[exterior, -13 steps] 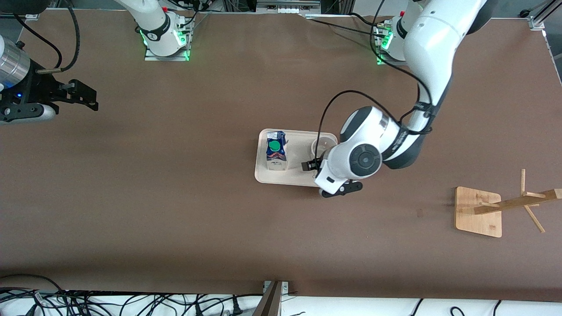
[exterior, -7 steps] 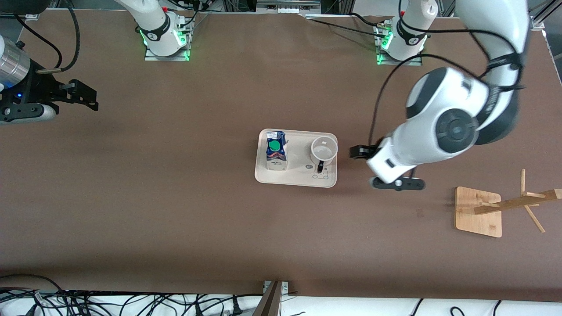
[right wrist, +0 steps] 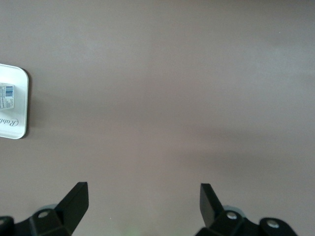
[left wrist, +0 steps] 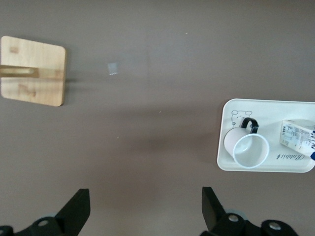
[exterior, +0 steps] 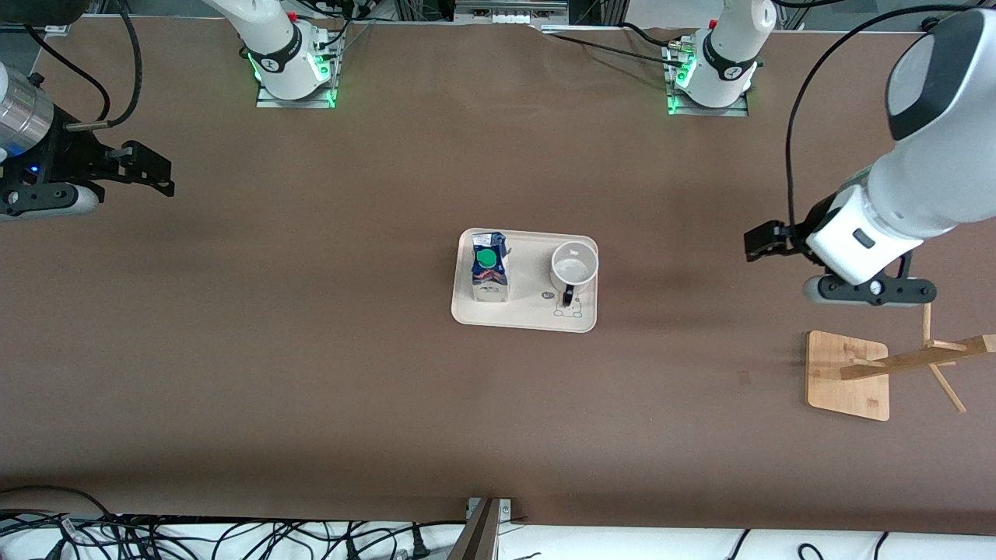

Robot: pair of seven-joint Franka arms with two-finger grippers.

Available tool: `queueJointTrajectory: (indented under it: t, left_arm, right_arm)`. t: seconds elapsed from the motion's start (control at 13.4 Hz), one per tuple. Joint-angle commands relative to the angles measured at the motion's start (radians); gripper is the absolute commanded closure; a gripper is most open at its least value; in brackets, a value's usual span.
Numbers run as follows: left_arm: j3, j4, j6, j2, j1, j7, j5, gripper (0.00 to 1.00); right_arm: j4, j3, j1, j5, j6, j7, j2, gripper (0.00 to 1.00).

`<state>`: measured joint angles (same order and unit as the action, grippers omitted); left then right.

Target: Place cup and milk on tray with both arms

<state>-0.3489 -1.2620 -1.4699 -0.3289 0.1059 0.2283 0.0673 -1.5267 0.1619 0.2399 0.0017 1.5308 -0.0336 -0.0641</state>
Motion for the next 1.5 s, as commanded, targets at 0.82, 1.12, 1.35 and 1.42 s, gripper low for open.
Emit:
queueJointTrajectory:
  t: [0.82, 1.12, 1.35, 1.42]
  left_arm:
    - [0.260, -0.425, -0.240, 0.340, -0.072, -0.268, -0.038, 0.00]
    - [0.249, -0.421, -0.219, 0.341, -0.071, -0.280, -0.038, 0.00]
    - [0.248, -0.419, -0.208, 0.340, -0.071, -0.282, -0.038, 0.00]
    - [0.242, -0.419, -0.207, 0.341, -0.071, -0.280, -0.038, 0.00]
  right_arm:
    - [0.017, 0.001, 0.002, 0.004, -0.008, 0.004, -0.005, 0.00]
    - [0.016, 0.001, 0.001, 0.004, -0.015, 0.004, -0.005, 0.00]
    - [0.016, 0.001, 0.001, 0.004, -0.018, 0.004, -0.005, 0.00]
    - [0.016, 0.001, 0.001, 0.004, -0.018, 0.004, -0.005, 0.00]
